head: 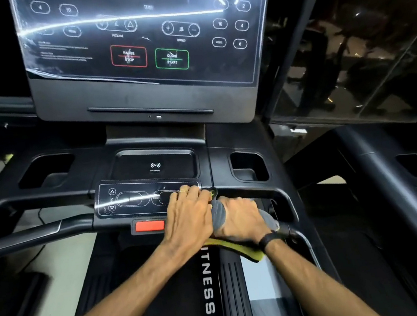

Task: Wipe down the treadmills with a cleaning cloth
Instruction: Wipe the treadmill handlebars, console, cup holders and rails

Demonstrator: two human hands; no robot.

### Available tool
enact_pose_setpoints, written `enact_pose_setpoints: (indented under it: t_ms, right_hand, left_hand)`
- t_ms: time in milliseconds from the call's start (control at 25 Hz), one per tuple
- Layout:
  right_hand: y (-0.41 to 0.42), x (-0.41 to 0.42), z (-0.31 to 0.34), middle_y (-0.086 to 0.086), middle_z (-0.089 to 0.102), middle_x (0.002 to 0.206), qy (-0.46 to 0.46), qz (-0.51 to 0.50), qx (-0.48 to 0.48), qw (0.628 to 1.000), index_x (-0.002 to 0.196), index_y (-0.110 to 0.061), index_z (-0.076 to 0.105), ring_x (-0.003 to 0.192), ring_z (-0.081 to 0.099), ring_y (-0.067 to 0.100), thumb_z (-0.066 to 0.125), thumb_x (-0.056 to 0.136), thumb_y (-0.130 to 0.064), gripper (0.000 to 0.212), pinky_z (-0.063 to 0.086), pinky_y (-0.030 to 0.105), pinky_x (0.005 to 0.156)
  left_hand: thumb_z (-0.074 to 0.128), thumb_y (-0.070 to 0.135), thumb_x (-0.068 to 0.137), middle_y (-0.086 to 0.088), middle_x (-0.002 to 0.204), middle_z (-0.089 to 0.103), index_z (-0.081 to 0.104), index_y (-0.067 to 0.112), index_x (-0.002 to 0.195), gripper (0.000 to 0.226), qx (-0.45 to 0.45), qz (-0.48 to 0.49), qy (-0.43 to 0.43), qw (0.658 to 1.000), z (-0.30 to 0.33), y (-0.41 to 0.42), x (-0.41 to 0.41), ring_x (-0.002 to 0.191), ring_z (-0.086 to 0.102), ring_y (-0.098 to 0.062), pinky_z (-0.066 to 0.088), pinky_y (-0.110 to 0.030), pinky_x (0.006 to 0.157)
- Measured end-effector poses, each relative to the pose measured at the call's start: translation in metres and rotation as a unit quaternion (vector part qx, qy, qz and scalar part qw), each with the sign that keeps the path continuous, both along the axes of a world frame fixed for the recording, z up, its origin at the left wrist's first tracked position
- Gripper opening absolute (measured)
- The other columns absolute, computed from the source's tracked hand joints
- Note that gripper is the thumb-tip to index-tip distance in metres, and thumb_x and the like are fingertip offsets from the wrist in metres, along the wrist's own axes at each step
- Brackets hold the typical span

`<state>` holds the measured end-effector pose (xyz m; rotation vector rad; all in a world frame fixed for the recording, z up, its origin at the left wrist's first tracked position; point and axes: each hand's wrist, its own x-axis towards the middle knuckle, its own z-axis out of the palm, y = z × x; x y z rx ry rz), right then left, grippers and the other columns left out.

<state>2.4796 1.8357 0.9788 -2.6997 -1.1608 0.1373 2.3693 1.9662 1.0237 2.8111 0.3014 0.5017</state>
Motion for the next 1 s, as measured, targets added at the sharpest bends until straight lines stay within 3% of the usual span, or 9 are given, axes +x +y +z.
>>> enact_pose_setpoints:
  t_ms: [80, 240, 320, 480, 520, 680, 880, 920, 1000]
  right_hand:
    - [-0.005, -0.005, -0.008, 0.000, 0.069, 0.083, -0.030, 0.003, 0.022, 0.999, 0.086, -0.024, 0.047, 0.078, 0.067, 0.030, 0.052, 0.066, -0.069, 0.050, 0.045, 0.036, 0.061]
    - [-0.002, 0.021, 0.023, -0.005, 0.067, 0.085, 0.155, 0.032, -0.035, 0.987, 0.082, -0.029, 0.056, 0.082, 0.063, 0.027, 0.078, 0.054, -0.064, 0.050, 0.052, 0.038, 0.074]
    - [-0.006, 0.018, 0.022, -0.008, 0.065, 0.083, 0.144, 0.022, -0.022, 0.989, 0.081, -0.029, 0.054, 0.081, 0.063, 0.025, 0.078, 0.055, -0.067, 0.051, 0.050, 0.037, 0.071]
    - [-0.024, -0.008, -0.017, -0.004, 0.068, 0.083, -0.047, -0.024, 0.071, 0.996, 0.088, -0.028, 0.050, 0.075, 0.068, 0.022, 0.058, 0.068, -0.072, 0.048, 0.052, 0.037, 0.064]
    - [-0.028, -0.001, -0.014, -0.005, 0.069, 0.085, -0.031, -0.016, 0.056, 0.998, 0.088, -0.028, 0.050, 0.077, 0.068, 0.022, 0.060, 0.065, -0.073, 0.051, 0.054, 0.038, 0.067]
    - [-0.048, 0.043, 0.012, -0.011, 0.072, 0.092, 0.221, 0.007, -0.009, 0.975, 0.090, -0.026, 0.065, 0.088, 0.067, 0.016, 0.079, 0.049, -0.079, 0.069, 0.055, 0.039, 0.081]
    - [-0.078, 0.015, -0.027, -0.010, 0.069, 0.083, -0.003, -0.055, 0.065, 0.996, 0.095, -0.033, 0.057, 0.080, 0.068, 0.013, 0.058, 0.060, -0.082, 0.060, 0.049, 0.032, 0.067]
    - [-0.079, 0.021, -0.024, -0.011, 0.068, 0.082, 0.007, -0.047, 0.061, 0.997, 0.095, -0.033, 0.057, 0.081, 0.068, 0.015, 0.061, 0.059, -0.081, 0.060, 0.047, 0.033, 0.067]
    - [-0.082, 0.040, -0.006, -0.015, 0.065, 0.084, 0.114, -0.024, 0.022, 0.993, 0.094, -0.031, 0.060, 0.085, 0.064, 0.015, 0.072, 0.052, -0.081, 0.066, 0.045, 0.034, 0.071]
  left_hand:
    - [0.054, 0.022, 0.090, -0.003, 0.110, 0.061, 0.066, 0.017, 0.113, 0.026, 0.033, -0.009, 0.008, 0.999, -0.002, -0.006, 0.002, 0.111, 0.052, -0.026, 0.039, -0.043, 0.096]
    - [0.050, 0.030, 0.095, -0.009, 0.142, 0.053, 0.057, 0.014, 0.135, 0.043, 0.077, -0.004, 0.050, 0.996, 0.000, -0.008, 0.009, 0.141, 0.039, -0.029, 0.016, -0.053, 0.120]
    - [0.038, 0.041, 0.099, -0.011, 0.151, 0.045, 0.052, 0.012, 0.141, 0.053, 0.124, 0.016, 0.077, 0.989, 0.002, -0.008, 0.013, 0.144, 0.035, -0.029, 0.007, -0.057, 0.121]
    - [0.029, 0.046, 0.097, -0.015, 0.139, 0.058, 0.068, 0.007, 0.122, 0.060, 0.182, 0.030, 0.082, 0.979, 0.004, -0.010, 0.014, 0.131, 0.052, -0.031, 0.006, -0.058, 0.118]
    - [0.029, 0.046, 0.096, -0.015, 0.137, 0.059, 0.069, 0.007, 0.120, 0.060, 0.195, 0.031, 0.084, 0.977, 0.004, -0.011, 0.014, 0.130, 0.053, -0.031, 0.005, -0.058, 0.117]
    - [0.025, 0.051, 0.097, -0.015, 0.133, 0.060, 0.066, 0.007, 0.121, 0.065, 0.212, 0.031, 0.106, 0.971, 0.005, -0.014, 0.018, 0.128, 0.052, -0.032, 0.004, -0.059, 0.118]
    - [0.018, 0.057, 0.093, -0.018, 0.136, 0.056, 0.062, 0.008, 0.126, 0.074, 0.214, 0.045, 0.119, 0.968, 0.006, -0.021, 0.021, 0.131, 0.048, -0.034, 0.000, -0.058, 0.120]
    - [0.016, 0.058, 0.092, -0.018, 0.137, 0.055, 0.061, 0.008, 0.127, 0.076, 0.222, 0.043, 0.119, 0.967, 0.006, -0.021, 0.021, 0.133, 0.047, -0.035, -0.001, -0.058, 0.121]
    - [0.012, 0.060, 0.091, -0.017, 0.138, 0.054, 0.059, 0.008, 0.129, 0.079, 0.226, 0.037, 0.126, 0.965, 0.009, -0.021, 0.020, 0.134, 0.045, -0.034, -0.004, -0.057, 0.121]
